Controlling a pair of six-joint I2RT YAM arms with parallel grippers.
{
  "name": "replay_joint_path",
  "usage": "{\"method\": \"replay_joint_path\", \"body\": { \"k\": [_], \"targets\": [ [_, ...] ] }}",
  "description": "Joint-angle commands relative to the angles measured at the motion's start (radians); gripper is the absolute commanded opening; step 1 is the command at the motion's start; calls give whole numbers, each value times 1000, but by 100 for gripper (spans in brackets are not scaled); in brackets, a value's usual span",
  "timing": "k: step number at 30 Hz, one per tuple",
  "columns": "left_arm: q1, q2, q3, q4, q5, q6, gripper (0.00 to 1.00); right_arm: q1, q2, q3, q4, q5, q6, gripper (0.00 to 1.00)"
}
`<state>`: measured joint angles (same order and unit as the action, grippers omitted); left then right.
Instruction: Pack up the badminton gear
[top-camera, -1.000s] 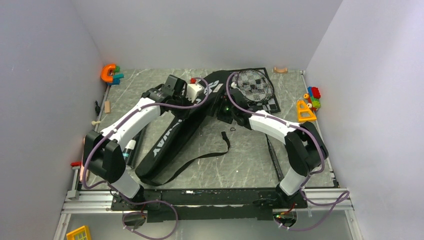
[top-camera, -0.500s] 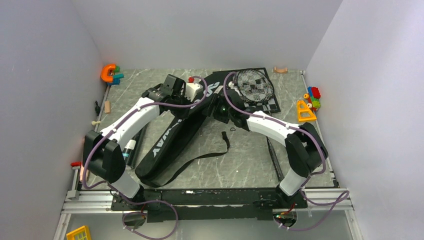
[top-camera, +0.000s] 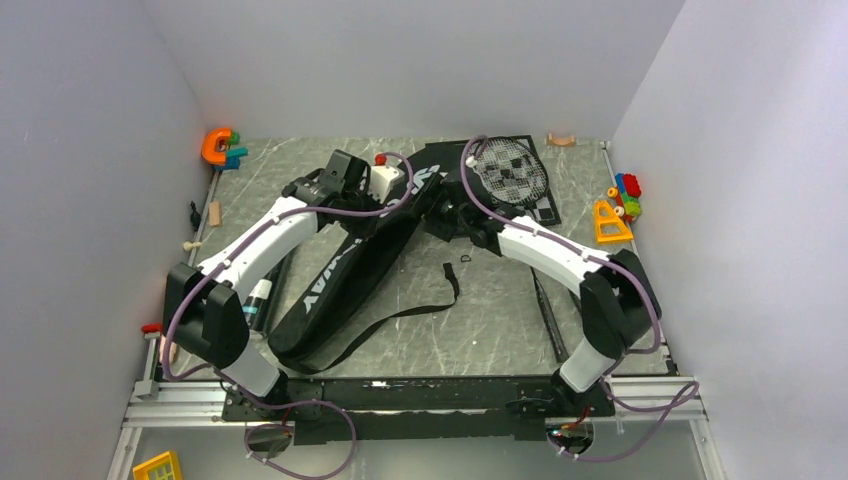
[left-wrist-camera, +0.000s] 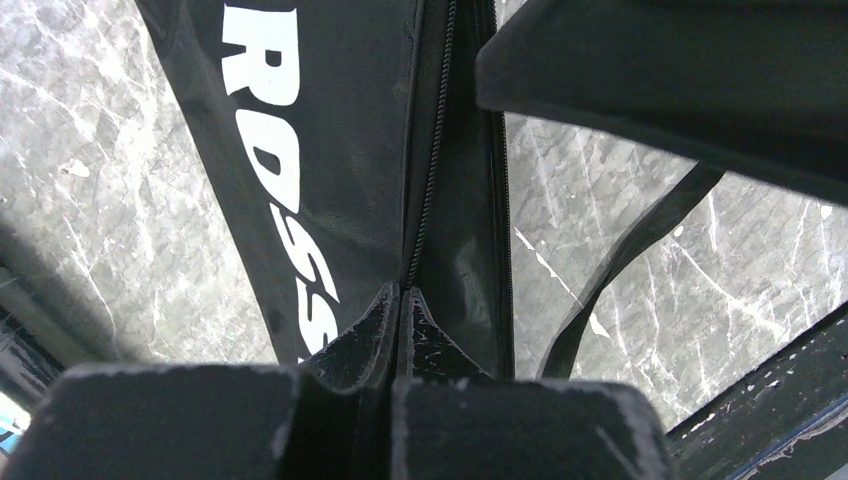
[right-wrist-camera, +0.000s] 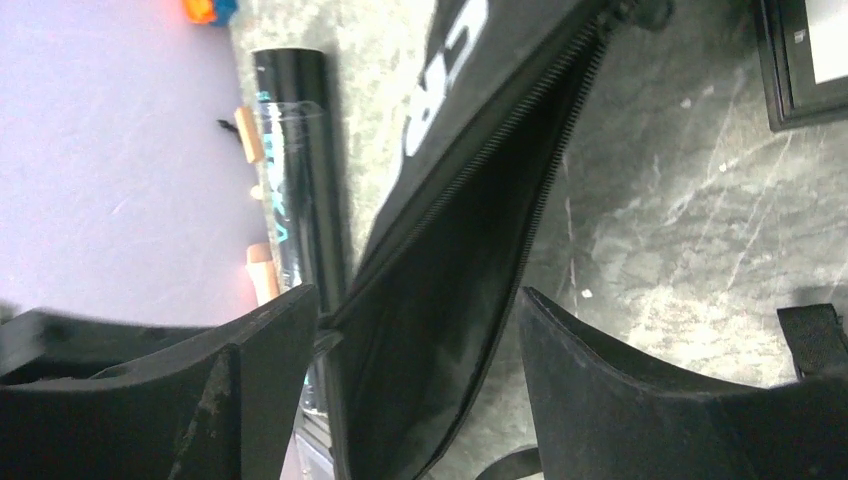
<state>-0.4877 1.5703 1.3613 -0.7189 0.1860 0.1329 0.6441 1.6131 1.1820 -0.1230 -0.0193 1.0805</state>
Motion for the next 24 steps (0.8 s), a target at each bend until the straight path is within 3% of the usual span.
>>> {"method": "replay_joint_path", "body": {
  "k": [1,12,24],
  "targets": [
    [1,-64,-18,43,1,-27,0,-1,55,39,-3,-32,90,75],
    [0,-89,-68,61,23,-28,0,-11,136,77,30,-64,166,72],
    [1,-91,-82,77,6,-19,0,-28,46,45,-38,-78,164,74]
  ]
}}
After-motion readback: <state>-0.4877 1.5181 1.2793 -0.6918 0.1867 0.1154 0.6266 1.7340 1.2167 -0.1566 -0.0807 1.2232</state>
